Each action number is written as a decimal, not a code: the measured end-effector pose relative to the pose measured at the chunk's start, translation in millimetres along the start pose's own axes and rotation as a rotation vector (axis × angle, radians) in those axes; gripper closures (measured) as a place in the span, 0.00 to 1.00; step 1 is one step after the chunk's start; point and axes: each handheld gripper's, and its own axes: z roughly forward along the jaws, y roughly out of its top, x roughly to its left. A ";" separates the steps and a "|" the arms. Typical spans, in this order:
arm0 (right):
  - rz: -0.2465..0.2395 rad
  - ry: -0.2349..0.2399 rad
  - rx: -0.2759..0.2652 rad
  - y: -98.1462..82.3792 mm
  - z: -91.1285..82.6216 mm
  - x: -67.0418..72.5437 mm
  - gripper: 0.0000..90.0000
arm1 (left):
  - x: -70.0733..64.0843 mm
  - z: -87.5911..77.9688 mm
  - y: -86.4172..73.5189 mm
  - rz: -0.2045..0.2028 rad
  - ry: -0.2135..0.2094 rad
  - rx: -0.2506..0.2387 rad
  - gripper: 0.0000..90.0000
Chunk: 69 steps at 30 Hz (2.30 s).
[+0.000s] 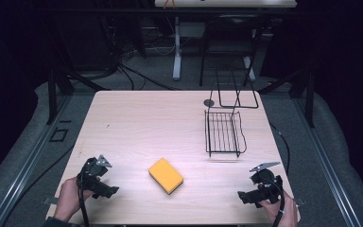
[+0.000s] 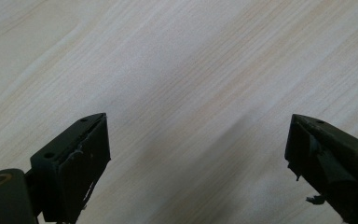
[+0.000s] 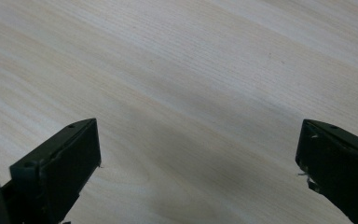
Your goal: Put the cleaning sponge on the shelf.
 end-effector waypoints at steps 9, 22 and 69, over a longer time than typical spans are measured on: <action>-0.039 -0.006 0.025 5.2 6.1 6.3 0.00 | 0.9 1.2 1.3 0.002 -0.004 0.004 0.07; -0.116 0.002 -0.002 19.3 3.6 31.4 0.00 | -0.4 0.8 1.3 0.008 -0.006 0.003 0.07; -0.391 0.161 -0.006 108.9 46.7 159.9 0.00 | -0.9 1.6 1.1 0.005 -0.004 0.003 0.07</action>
